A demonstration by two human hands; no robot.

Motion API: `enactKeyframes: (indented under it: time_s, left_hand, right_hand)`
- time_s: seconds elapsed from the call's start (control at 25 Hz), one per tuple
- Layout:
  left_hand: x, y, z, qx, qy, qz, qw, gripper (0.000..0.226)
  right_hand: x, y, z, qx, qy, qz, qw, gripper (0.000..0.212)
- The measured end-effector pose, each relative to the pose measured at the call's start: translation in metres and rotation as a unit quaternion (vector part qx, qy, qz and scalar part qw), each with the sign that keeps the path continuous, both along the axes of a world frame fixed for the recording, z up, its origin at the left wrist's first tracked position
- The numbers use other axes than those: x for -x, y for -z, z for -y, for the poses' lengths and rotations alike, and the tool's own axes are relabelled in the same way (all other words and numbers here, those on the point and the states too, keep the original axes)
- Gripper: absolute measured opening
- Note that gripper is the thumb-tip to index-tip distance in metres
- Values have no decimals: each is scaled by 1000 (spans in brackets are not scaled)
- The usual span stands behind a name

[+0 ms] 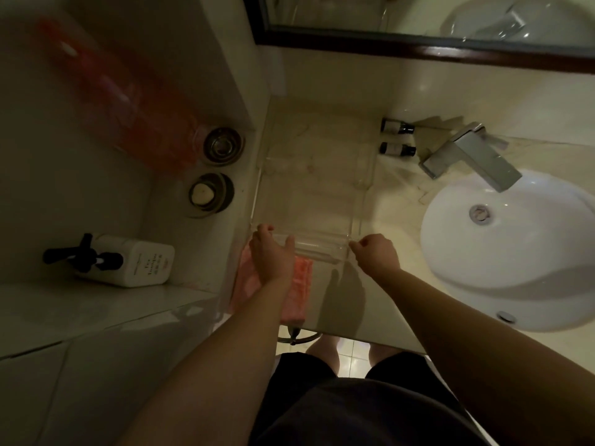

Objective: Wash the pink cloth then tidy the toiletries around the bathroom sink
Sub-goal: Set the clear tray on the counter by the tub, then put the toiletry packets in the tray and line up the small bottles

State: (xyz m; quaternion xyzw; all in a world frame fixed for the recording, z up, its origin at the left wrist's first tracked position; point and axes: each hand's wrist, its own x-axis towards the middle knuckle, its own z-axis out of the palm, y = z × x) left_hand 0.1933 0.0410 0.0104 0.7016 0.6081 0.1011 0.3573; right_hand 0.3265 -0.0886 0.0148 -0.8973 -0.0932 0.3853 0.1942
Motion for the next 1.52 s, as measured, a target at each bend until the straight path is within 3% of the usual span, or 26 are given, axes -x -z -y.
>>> enactKeyframes:
  time_s: [0.32, 0.52, 0.72, 0.96, 1.32, 1.52]
  left_hand:
    - [-66, -25, 47, -25, 219, 9, 975, 44]
    - [-109, -38, 94, -36, 358, -3, 933, 50]
    - [-158, -69, 152, -27, 436, 46, 898, 52]
    - [-185, -94, 252, -20, 497, 54, 866, 58]
    - [-216, -113, 423, -6, 535, 46, 844, 55]
    - [-241, -121, 473, -4, 542, 44, 839, 56]
  right_hand:
    - [-31, -42, 57, 9, -68, 141, 988, 33]
    - [-49, -55, 122, 26, -13, 187, 982, 36]
    - [-63, -69, 191, 58, 62, 219, 972, 41]
    - [-70, -86, 287, 36, 134, 240, 961, 42]
    - [-85, -105, 473, 14, 169, 235, 957, 42]
    - [-105, -105, 526, 14, 189, 226, 955, 40]
